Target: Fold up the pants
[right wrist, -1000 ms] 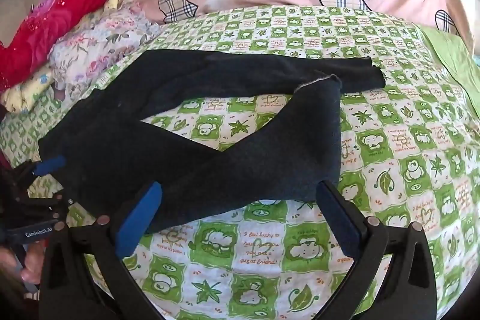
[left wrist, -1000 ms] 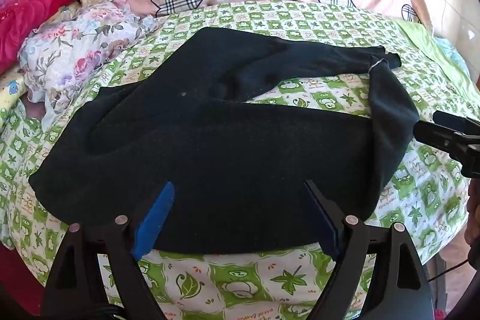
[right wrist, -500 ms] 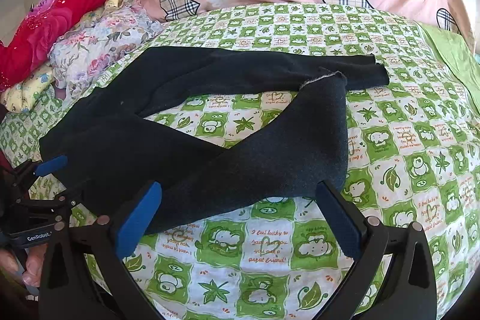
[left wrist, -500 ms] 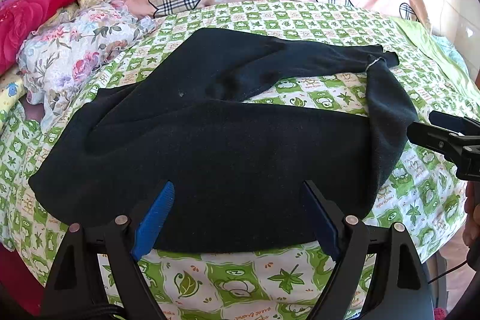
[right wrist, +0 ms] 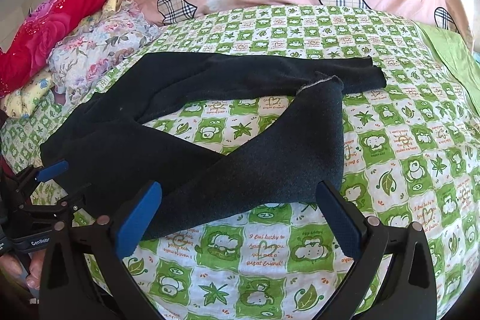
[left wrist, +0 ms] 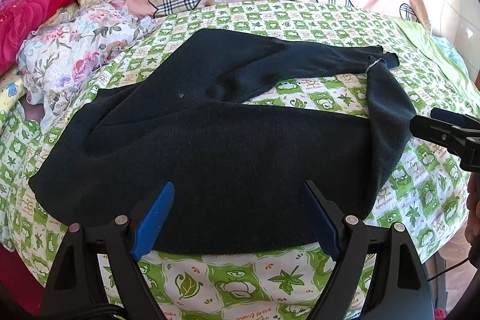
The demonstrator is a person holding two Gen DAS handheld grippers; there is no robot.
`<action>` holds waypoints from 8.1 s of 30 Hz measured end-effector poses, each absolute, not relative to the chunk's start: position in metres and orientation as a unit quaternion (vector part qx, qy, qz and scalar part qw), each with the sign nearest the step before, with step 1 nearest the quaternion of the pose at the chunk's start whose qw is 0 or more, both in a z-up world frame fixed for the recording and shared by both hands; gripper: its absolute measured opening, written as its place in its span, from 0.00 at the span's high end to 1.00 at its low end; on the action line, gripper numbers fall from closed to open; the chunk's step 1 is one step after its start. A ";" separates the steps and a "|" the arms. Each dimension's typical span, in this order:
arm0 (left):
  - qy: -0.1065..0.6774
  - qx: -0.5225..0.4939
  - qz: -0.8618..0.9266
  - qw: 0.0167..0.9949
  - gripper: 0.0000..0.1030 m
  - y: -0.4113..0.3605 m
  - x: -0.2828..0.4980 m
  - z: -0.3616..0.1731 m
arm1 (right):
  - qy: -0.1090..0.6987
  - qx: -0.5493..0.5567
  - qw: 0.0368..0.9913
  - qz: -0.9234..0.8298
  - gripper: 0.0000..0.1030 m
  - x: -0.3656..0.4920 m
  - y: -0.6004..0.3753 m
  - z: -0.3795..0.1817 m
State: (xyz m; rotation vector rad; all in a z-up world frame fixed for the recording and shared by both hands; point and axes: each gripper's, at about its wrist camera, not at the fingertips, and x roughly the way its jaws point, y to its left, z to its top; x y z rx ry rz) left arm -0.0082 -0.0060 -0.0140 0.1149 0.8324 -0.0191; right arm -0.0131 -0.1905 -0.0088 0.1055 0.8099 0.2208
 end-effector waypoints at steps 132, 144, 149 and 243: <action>0.435 0.121 -0.268 0.851 0.95 -0.173 0.035 -0.013 | 0.325 0.137 0.918 0.180 0.89 0.028 -0.396 0.013; 0.455 0.146 -0.289 0.829 0.87 -0.181 0.011 -0.036 | 0.372 0.132 0.912 0.115 0.88 -0.035 -0.402 -0.035; 0.451 0.138 -0.324 0.820 0.77 -0.184 0.001 -0.030 | 0.376 0.133 0.916 0.042 0.74 -0.049 -0.416 -0.024; 0.497 0.089 -0.302 0.808 0.95 -0.092 0.121 0.012 | 0.376 0.126 0.896 0.200 0.92 0.061 -0.406 0.005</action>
